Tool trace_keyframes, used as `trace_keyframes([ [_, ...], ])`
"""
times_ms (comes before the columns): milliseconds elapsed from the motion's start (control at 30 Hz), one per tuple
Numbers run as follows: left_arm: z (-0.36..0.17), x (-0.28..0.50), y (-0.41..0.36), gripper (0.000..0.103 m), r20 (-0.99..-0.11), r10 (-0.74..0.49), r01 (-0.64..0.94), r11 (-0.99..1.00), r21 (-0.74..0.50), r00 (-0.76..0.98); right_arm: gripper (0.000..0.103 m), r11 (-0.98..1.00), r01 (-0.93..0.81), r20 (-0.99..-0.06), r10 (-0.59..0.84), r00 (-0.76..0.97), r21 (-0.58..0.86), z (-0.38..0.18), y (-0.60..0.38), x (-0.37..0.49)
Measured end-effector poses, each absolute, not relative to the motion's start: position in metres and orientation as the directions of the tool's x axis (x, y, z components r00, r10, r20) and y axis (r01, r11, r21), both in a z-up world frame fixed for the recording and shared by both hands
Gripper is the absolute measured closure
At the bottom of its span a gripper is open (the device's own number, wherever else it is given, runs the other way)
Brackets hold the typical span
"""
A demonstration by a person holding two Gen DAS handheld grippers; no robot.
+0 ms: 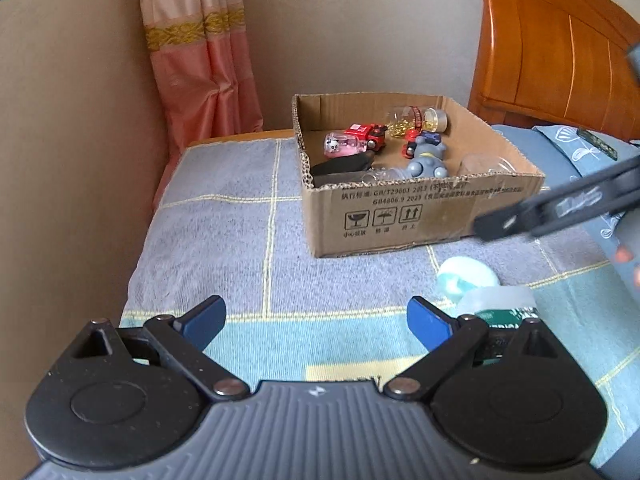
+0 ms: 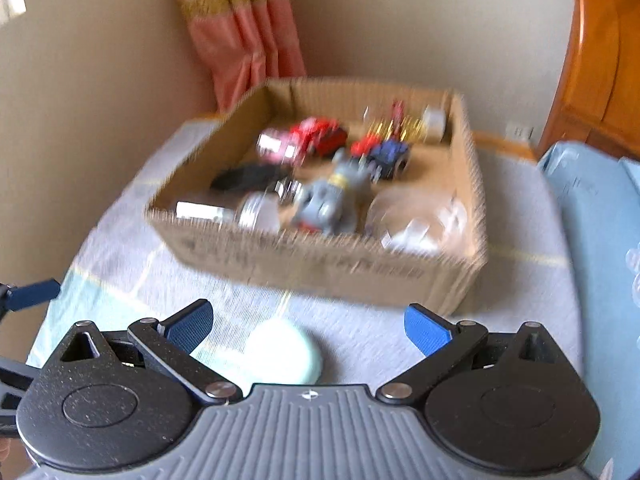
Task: Organize rigid objects
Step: 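Withdraw both tools toward the white MEDICAL bottle and light-blue case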
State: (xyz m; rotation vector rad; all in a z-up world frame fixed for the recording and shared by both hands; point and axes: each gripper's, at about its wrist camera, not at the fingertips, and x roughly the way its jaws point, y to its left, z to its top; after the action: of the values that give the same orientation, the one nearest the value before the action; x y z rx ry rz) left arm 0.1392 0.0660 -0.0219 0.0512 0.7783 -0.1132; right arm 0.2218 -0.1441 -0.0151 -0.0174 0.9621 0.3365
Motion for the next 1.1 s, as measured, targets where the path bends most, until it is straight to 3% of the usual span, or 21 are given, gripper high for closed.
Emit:
trace_keyframes([
  [400,-0.019,0.122,0.07,0.006,-0.709,-0.1,0.135,0.991,-0.008,0.698,0.0,0.968,-0.25,-0.904,0.12,0.41,0.015,-0.075,-0.11,0.235],
  [700,-0.02,0.121,0.049,0.006,-0.717,-0.169,0.226,0.974,-0.016,0.677,0.0,0.981,-0.196,-0.894,0.078,0.442,-0.011,-0.078,-0.154,0.228],
  [1100,-0.036,0.121,0.007,0.006,-0.764,-0.249,0.377,0.926,-0.009,0.595,0.0,0.965,-0.261,-0.862,0.123,0.492,-0.011,-0.079,-0.188,0.204],
])
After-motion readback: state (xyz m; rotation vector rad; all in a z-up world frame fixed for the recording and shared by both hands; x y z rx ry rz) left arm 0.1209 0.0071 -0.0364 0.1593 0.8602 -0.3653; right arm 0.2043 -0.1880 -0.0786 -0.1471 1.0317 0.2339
